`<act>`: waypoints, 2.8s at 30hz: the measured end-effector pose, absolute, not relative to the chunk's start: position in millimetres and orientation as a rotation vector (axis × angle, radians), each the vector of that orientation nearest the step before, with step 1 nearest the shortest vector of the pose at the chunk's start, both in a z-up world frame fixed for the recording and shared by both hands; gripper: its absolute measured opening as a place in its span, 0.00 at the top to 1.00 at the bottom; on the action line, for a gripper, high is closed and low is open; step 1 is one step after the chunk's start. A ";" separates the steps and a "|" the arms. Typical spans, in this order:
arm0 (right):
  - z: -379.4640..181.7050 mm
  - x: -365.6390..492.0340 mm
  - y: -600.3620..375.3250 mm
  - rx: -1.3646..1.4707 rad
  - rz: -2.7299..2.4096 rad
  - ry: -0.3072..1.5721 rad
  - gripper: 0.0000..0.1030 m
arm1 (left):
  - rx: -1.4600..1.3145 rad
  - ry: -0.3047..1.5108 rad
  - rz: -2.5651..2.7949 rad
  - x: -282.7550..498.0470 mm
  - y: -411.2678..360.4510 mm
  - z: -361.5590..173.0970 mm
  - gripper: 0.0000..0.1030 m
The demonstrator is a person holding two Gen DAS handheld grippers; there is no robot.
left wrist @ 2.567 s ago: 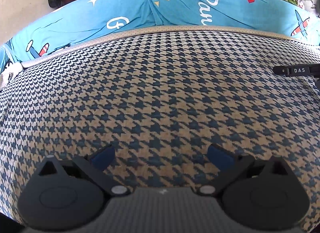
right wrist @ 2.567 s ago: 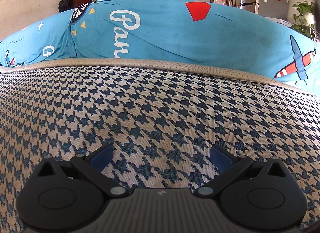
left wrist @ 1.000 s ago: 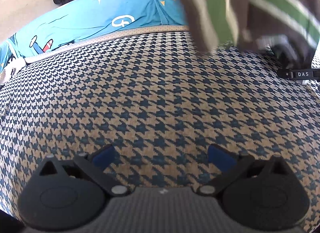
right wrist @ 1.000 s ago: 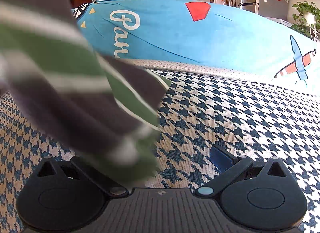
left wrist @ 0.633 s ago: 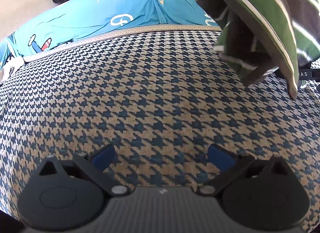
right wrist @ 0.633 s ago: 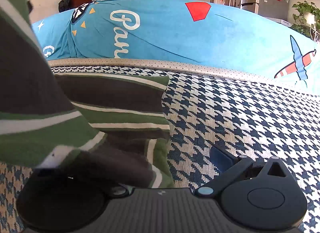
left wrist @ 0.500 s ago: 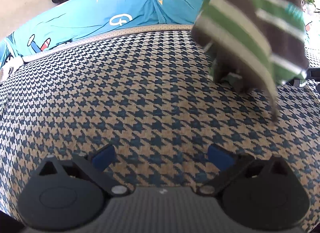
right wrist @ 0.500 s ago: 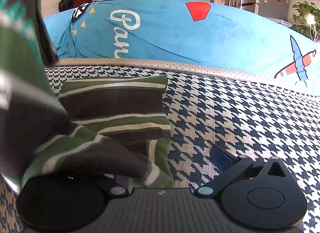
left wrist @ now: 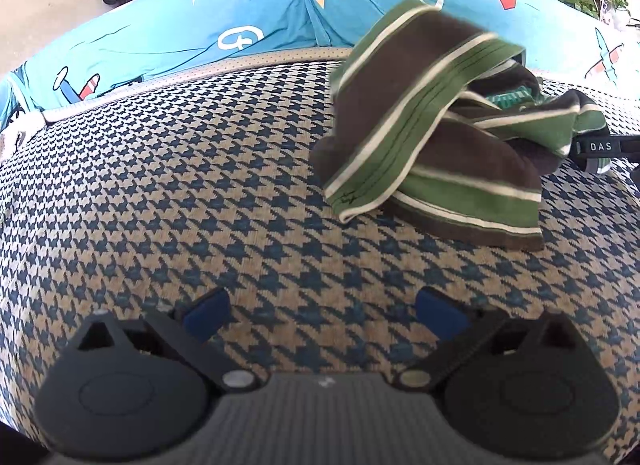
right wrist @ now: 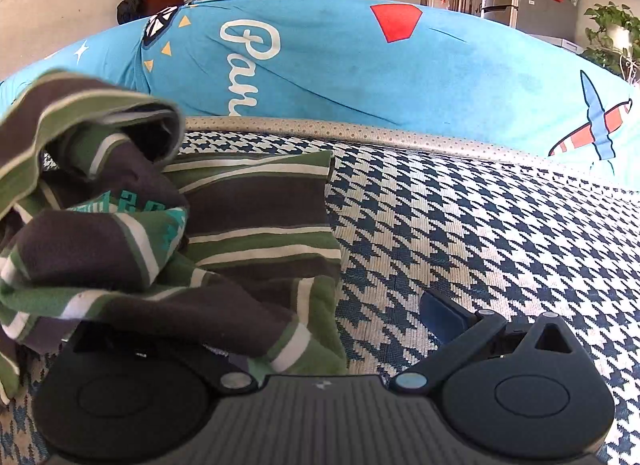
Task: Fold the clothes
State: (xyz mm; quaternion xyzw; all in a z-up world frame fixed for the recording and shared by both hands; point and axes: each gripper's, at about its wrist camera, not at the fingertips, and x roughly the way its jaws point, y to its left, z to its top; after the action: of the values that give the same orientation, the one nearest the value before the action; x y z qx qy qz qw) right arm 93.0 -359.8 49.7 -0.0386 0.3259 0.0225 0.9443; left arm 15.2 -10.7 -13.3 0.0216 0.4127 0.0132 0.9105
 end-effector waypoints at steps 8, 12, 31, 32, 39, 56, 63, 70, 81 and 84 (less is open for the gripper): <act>49.2 93.7 -360.6 -0.079 0.046 0.664 0.00 | 0.062 0.839 0.040 19.8 -10.9 -12.7 0.00; 49.1 93.9 -360.5 -0.079 0.046 0.664 0.00 | 0.054 0.839 0.037 20.4 -13.4 -12.3 0.00; 46.5 97.9 -362.6 -0.079 0.049 0.662 0.00 | 0.001 0.908 0.025 44.2 18.4 -7.4 0.00; 46.6 97.8 -362.7 -0.079 0.049 0.662 0.00 | 0.000 0.914 0.024 47.4 21.6 -6.8 0.00; 49.6 89.4 -359.5 -0.055 -0.001 0.697 0.00 | -0.014 0.947 0.024 65.1 33.2 -3.1 0.00; 65.1 55.6 -345.2 0.027 -0.168 0.946 0.00 | -0.024 0.971 0.028 44.1 14.1 -4.3 0.00; 66.7 22.5 -337.2 0.065 -0.206 0.991 0.00 | -0.044 0.963 0.003 38.0 17.6 -5.7 0.00; 64.7 -17.1 -321.0 0.077 -0.247 0.976 0.00 | -0.033 0.950 0.007 34.1 13.8 -7.8 0.00; 69.4 -36.4 -308.7 0.107 -0.284 0.994 0.00 | 0.007 0.923 0.004 -12.6 -27.2 -4.9 0.00; 66.9 -22.3 -318.3 0.119 -0.282 1.010 0.00 | 0.015 0.911 0.001 -34.0 -43.5 -3.8 0.00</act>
State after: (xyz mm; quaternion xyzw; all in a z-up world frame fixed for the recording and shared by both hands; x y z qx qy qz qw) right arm -22.3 -318.3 66.9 0.0569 0.4817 -0.1344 0.8641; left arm -34.0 -43.5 -3.8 0.0074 0.4400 0.0007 0.8980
